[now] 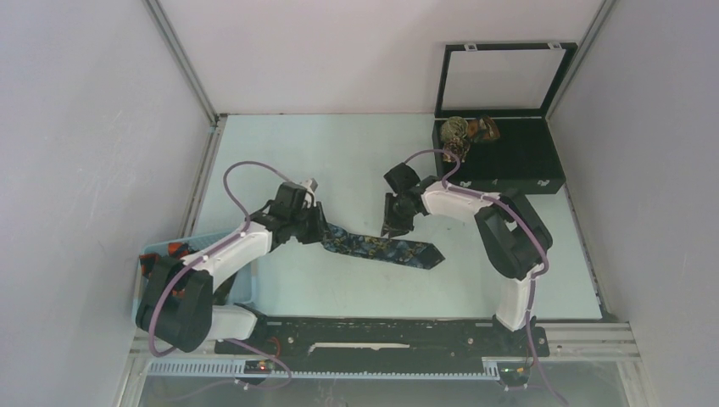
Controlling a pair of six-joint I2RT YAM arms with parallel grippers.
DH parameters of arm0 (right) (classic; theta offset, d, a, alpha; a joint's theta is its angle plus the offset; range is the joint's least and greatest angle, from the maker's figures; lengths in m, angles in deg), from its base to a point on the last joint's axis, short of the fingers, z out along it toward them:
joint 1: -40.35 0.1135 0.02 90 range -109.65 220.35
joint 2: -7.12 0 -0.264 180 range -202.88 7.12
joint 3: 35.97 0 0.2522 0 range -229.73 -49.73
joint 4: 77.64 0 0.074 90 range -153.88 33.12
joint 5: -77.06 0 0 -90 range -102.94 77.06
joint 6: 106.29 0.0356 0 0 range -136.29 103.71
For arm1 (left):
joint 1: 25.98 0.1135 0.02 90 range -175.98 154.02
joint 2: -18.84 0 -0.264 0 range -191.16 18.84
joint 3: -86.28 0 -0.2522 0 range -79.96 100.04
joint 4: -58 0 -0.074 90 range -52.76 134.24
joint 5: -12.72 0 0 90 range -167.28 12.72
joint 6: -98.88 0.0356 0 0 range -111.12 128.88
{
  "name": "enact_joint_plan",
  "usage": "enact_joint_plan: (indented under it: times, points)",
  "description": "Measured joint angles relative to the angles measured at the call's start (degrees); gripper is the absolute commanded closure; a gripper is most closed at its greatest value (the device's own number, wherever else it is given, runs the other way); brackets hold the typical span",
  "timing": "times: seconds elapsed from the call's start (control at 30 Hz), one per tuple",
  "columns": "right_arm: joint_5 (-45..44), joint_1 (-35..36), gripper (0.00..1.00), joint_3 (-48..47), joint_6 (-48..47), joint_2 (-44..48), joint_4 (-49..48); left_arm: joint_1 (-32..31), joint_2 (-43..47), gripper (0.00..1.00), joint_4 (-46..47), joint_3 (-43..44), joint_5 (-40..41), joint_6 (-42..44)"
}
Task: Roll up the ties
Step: Roll the tie at the center of the board.
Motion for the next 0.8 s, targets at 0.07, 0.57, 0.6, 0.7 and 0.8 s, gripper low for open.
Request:
enact_joint_plan:
  times: [0.07, 0.57, 0.6, 0.7, 0.8]
  points:
    - [-0.26, -0.11, 0.70, 0.00, -0.17, 0.83, 0.55, -1.36, -0.61, 0.90, -2.32, 2.12, 2.82, 0.87]
    - [-1.36, -3.96, 0.70, 0.09, -3.08, 9.31, 4.81, -12.63, -10.19, 0.91, -17.84, 16.46, 28.02, 5.40]
    - [-1.42, -4.28, 0.70, 0.15, -3.23, 9.55, 4.96, -13.38, -10.95, 0.91, -18.73, 17.40, 29.64, 5.49]
    - [-1.46, -5.20, 0.70, 1.01, -3.76, 10.62, 5.14, -15.76, -13.75, 0.90, -20.92, 20.31, 33.94, 5.73]
    - [-1.49, -6.01, 0.70, 1.73, -4.17, 12.04, 5.95, -17.66, -16.28, 0.90, -22.58, 22.45, 36.83, 5.79]
